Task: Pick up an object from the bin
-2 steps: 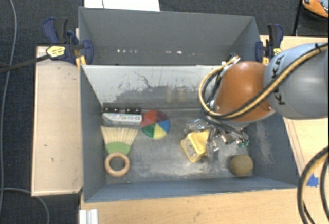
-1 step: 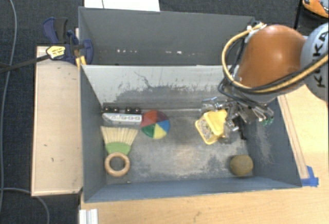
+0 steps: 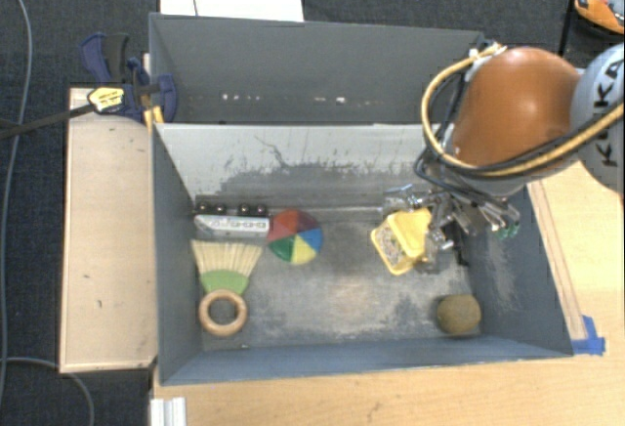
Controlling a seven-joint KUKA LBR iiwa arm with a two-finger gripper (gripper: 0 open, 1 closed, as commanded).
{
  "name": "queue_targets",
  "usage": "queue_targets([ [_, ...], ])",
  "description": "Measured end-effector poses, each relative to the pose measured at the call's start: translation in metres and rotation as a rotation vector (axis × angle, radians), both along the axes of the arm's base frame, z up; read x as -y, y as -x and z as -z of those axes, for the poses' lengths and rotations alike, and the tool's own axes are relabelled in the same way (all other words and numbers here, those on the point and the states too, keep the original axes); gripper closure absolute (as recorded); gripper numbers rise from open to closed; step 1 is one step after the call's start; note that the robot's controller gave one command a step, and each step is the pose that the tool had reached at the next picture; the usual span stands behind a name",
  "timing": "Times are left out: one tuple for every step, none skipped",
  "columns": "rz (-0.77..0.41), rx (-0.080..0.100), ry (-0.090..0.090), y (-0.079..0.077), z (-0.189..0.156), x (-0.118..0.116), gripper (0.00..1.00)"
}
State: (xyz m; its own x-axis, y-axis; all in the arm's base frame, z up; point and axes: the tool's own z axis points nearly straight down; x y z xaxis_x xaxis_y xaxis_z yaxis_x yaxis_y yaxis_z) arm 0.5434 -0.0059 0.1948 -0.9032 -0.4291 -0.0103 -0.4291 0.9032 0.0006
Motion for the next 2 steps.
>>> queue_targets([
  [0.002, -0.002, 0.000, 0.000, -0.002, 0.000, 1.00],
  [-0.034, 0.011, 0.001, 0.021, -0.022, -0.005, 1.00],
])
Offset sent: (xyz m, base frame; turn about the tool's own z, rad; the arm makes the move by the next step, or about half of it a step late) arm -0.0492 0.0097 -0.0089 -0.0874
